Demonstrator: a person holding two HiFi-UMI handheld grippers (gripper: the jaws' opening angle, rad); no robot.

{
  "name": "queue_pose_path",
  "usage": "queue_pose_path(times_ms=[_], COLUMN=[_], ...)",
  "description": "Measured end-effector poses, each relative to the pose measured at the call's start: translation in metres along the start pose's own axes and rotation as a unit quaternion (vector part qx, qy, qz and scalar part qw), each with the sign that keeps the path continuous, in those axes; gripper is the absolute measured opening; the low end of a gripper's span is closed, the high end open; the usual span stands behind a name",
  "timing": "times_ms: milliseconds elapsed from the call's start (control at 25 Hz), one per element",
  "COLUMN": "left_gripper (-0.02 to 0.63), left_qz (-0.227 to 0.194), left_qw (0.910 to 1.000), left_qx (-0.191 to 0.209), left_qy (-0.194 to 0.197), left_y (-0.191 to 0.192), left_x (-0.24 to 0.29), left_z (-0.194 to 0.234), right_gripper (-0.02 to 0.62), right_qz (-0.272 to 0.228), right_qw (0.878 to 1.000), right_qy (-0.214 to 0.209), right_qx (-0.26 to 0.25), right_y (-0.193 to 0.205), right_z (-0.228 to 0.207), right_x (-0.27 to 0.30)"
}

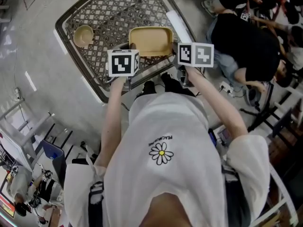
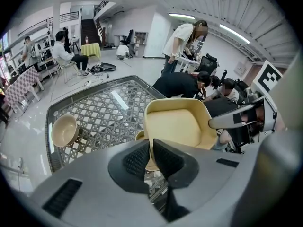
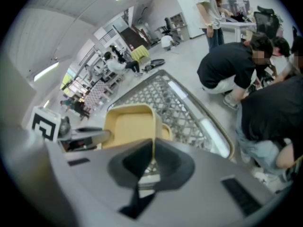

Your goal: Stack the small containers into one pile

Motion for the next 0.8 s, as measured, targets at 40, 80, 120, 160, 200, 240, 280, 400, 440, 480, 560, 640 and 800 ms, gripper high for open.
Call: queue_pose_path(times_ms=[40, 80, 120, 160, 200, 240, 280, 400, 440, 480, 560, 640, 800], left_gripper=[0.044, 0.044, 0.044, 0.044, 0.044, 0.044, 0.044, 0.044, 0.044, 0.044, 0.044, 0.044, 0.044], left_qz=[0.002, 0.005, 0.007, 0.01, 0.014, 0.018, 0.022, 0.036, 0.042, 0.048, 0.061, 0.073, 0.084], left_qw=[1.0, 1.0, 1.0, 0.9999, 0.9999, 0.9998, 0.9997, 0.9993, 0.9991, 0.9988, 0.998, 0.9972, 0.9965], left_qx=[0.0, 0.0, -0.001, -0.001, -0.003, -0.005, -0.007, -0.011, -0.011, -0.012, -0.012, -0.013, -0.006], left_qy=[0.0, 0.0, 0.0, 0.0, 0.0, 0.001, 0.001, 0.004, 0.004, 0.003, 0.004, 0.005, 0.005], left_y=[0.0, 0.0, 0.0, 0.0, 0.001, 0.002, 0.003, 0.005, 0.006, 0.007, 0.008, 0.01, 0.013], left_x=[0.002, 0.003, 0.005, 0.007, 0.008, 0.01, 0.013, 0.02, 0.022, 0.024, 0.03, 0.036, 0.047], left_z=[0.001, 0.001, 0.002, 0.003, 0.004, 0.006, 0.007, 0.009, 0.009, 0.01, 0.012, 0.014, 0.015], right_gripper=[0.037, 0.037, 0.037, 0.037, 0.037, 0.037, 0.037, 0.037, 0.037, 0.037, 0.037, 0.037, 0.037], right_qz=[0.002, 0.004, 0.007, 0.011, 0.016, 0.021, 0.027, 0.038, 0.042, 0.047, 0.059, 0.068, 0.078], right_qw=[1.0, 1.0, 1.0, 1.0, 1.0, 1.0, 1.0, 0.999, 0.999, 0.999, 0.998, 0.997, 0.996], right_qy=[-0.001, -0.001, -0.002, -0.002, -0.002, -0.001, -0.001, 0.003, 0.004, 0.004, 0.004, 0.006, 0.01], right_qx=[0.0, 0.0, 0.001, 0.003, 0.005, 0.007, 0.008, 0.008, 0.009, 0.011, 0.019, 0.023, 0.03], right_y=[-0.001, -0.001, -0.002, -0.002, -0.002, -0.001, -0.001, -0.002, -0.002, -0.002, -0.001, -0.001, 0.002], right_z=[0.0, -0.001, -0.001, -0.002, -0.003, -0.004, -0.004, -0.006, -0.007, -0.008, -0.009, -0.011, -0.014], right_x=[0.002, 0.003, 0.005, 0.007, 0.01, 0.012, 0.015, 0.021, 0.023, 0.025, 0.03, 0.035, 0.041])
Point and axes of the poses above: the fingertips, and each gripper's own axes: x forward along the fingers, z to its left, y out of its underside, the point moved 10 cm from there along -x, backward along the fingers, and after that the axes turned 6 degrees about -z, right-handed, at the moved point
